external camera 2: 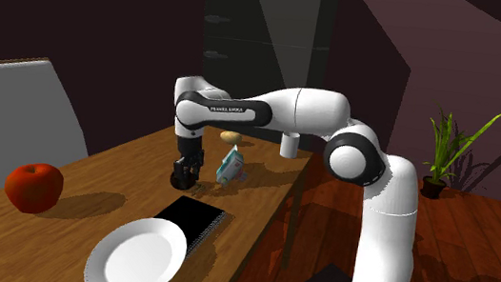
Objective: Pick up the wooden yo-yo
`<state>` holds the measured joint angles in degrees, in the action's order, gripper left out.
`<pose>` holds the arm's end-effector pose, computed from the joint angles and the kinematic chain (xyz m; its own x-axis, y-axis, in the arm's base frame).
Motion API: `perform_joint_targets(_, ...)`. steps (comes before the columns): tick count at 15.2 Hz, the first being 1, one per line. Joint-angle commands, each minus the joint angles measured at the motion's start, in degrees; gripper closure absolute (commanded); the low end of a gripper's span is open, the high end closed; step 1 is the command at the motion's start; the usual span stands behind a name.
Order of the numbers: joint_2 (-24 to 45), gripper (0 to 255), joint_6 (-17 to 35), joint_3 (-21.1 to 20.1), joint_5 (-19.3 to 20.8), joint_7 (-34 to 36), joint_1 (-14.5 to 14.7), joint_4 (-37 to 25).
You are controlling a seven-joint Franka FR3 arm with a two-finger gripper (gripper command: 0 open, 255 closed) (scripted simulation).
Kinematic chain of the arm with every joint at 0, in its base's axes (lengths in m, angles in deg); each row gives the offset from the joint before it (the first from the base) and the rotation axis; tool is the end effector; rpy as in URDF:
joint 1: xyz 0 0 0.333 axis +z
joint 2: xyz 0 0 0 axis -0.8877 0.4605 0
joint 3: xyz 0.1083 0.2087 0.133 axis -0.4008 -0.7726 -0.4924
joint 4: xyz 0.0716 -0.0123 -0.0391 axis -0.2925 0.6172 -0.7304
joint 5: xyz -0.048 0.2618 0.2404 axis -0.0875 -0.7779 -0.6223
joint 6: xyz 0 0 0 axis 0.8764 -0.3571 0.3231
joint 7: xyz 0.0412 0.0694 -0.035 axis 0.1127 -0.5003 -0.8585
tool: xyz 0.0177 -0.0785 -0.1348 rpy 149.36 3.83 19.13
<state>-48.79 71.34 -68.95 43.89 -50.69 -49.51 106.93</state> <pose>0.5193 0.2358 0.4469 0.8464 0.5298 -0.0543 0.5269 -0.8478 -0.0602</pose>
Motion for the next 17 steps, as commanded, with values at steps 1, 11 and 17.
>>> perform_joint_targets(1, 0.1, 255, 0.0, 0.0, 0.0, 0.0, 0.0, 0.0)
perform_joint_targets(11, 1.5, 255, -7.4, -0.1, 0.3, 0.4, 0.3, -8.8)
perform_joint_targets(17, 3.2, 255, -12.9, -0.2, 0.6, 0.8, 0.7, -15.9)
